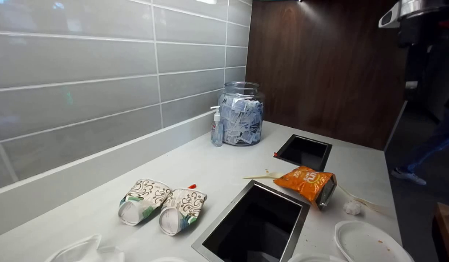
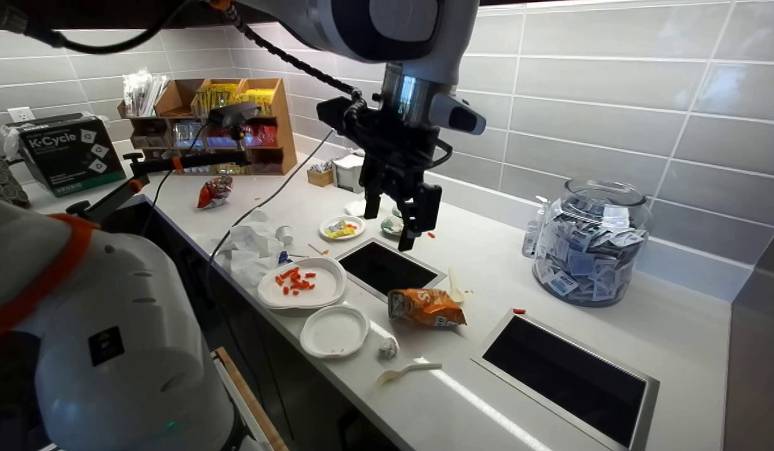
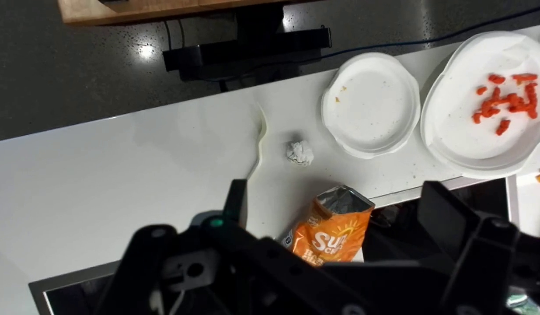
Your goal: Put the used napkin in the orange packet and then the bin
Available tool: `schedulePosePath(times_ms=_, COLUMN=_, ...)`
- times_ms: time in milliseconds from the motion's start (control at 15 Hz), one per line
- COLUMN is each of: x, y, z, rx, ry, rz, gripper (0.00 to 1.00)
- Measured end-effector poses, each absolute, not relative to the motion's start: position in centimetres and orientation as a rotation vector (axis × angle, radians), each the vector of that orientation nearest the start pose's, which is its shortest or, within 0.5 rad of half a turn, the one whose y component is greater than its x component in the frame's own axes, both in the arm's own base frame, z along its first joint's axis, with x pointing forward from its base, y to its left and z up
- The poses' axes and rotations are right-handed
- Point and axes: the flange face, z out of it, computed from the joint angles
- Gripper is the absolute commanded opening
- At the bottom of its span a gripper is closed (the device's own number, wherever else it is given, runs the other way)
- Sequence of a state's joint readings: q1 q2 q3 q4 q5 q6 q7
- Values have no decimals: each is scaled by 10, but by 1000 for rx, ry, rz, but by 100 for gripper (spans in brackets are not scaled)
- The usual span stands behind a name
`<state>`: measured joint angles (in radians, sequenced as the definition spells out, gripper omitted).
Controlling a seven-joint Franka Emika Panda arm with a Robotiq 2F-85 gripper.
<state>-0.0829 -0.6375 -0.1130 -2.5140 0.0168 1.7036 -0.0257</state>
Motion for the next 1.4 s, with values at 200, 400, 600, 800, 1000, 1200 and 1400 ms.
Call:
schedulePosePath(times_ms=200, x=326, y=-60, z=443, rx=-3019, ry=226, rz=265, gripper=100)
schedulePosePath(times_ms=400, x=315, y=-56, z=408, rx=-3014, ry=216, rz=293, gripper=100)
schedulePosePath(times_ms=600, x=305, y=-54, z=379, rx=-3000, ry=194, rz=299, gripper=100)
schedulePosePath(times_ms=800, x=313, y=-54, z=374, rx=-2977, ry=186, rz=263, gripper=100)
schedulePosePath(times_ms=1000, x=321, y=-47, z=362, rx=-2946, ry=189, rz=264, gripper=100)
schedulePosePath(times_ms=1200, x=326, y=-43, z=351, rx=-2936, ry=184, rz=302, gripper=100)
schedulePosePath(times_ms=1400, x=327, y=-43, z=350, rx=-2934, ry=185, rz=307, gripper=100)
